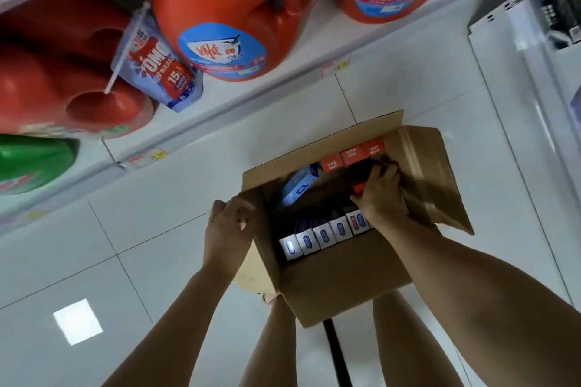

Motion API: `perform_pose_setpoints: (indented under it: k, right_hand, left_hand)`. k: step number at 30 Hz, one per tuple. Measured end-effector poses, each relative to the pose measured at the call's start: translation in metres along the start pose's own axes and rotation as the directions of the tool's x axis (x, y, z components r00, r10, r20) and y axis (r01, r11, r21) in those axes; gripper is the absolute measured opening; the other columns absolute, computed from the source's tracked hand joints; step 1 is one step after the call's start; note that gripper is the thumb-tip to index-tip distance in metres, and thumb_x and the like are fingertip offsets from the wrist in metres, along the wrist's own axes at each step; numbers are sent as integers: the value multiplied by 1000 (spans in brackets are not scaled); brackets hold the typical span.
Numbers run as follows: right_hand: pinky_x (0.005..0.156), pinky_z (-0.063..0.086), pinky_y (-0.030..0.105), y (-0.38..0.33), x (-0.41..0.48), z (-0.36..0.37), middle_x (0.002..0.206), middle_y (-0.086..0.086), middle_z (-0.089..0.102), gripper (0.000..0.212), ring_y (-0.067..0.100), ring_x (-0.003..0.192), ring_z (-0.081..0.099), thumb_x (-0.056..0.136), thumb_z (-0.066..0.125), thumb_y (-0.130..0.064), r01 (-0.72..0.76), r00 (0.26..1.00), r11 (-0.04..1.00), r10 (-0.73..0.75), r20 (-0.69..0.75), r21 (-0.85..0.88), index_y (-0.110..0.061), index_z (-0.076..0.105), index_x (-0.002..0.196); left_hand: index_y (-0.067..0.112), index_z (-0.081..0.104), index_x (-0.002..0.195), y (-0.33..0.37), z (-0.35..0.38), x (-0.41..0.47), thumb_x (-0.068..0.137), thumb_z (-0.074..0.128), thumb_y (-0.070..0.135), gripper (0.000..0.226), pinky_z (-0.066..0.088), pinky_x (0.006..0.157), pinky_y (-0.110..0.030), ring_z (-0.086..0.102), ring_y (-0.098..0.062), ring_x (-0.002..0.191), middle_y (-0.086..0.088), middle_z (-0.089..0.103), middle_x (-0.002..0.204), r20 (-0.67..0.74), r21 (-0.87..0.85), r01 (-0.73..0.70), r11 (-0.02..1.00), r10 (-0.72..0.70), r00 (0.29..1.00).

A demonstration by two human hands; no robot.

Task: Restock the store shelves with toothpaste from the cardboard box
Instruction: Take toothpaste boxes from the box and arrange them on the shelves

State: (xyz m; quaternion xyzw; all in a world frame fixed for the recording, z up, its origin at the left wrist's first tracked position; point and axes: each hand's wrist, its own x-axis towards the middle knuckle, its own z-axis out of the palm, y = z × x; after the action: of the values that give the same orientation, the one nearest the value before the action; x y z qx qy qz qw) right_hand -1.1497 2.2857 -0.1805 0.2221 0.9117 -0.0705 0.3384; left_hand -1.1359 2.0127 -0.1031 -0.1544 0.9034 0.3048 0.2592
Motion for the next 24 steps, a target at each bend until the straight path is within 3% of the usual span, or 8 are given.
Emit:
perform_pose_setpoints:
  k: [6,11,13,17,19,21,23,24]
  right_hand:
    - [90,46,40,7,6,1,132,22,40,73,34,115,48,80,72,-37,-28,994,1000,28,101,7,-13,33,137]
    - [86,52,38,2,-17,-33,127,18,45,70,30,108,55,79,68,-48,-5,993,997,-4,119,76,-18,37,134]
    - [88,53,41,0,-34,-54,125,14,47,73,29,108,56,77,66,-56,-6,992,995,-6,126,97,-21,37,134]
    - [82,51,29,5,-78,-110,97,-5,59,48,13,89,59,77,67,-52,49,982,958,-98,160,282,-21,47,108]
    - [78,55,30,12,-102,-144,86,-11,65,44,8,79,64,72,70,-57,68,967,895,-168,190,442,-24,55,97]
    - [79,54,27,22,-128,-182,85,-15,65,47,3,77,64,65,75,-62,88,961,825,-217,169,558,-34,55,97]
    - [77,47,17,30,-156,-223,90,-20,59,49,1,81,59,67,76,-58,167,945,801,-297,138,575,-37,52,104]
    - [76,48,16,34,-170,-243,95,-20,60,56,2,86,60,66,76,-59,241,932,783,-352,90,573,-36,51,111]
  left_hand:
    - [26,62,91,-6,3,0,82,63,6,23,33,60,-7,48,-1,76,-1,55,87,29,-6,-18,1000,18,999]
    - [19,66,95,9,-6,-5,80,61,1,24,39,69,-20,55,-18,91,-3,62,95,110,-61,99,993,-92,990]
    - [15,62,90,29,-13,-16,82,60,0,17,42,68,-18,58,-18,85,-5,63,95,158,-111,190,976,-171,972]
    - [18,59,88,80,-29,-48,84,63,5,14,46,68,-23,55,-15,74,-8,63,91,409,-391,570,722,-419,811]
    - [16,53,80,113,-40,-70,75,62,12,11,50,56,-20,54,-9,56,-2,58,69,612,-457,713,532,-393,686]
    - [12,51,76,150,-54,-96,77,66,8,15,46,44,-20,51,-9,47,-1,53,58,707,-532,796,289,-366,605]
    - [3,60,93,181,-65,-122,85,69,16,17,52,53,-29,61,-20,65,-12,64,79,726,-581,803,134,-361,585]
    - [-2,59,106,199,-72,-133,82,72,21,36,55,58,-34,65,-27,77,-18,66,95,738,-603,794,77,-323,592]
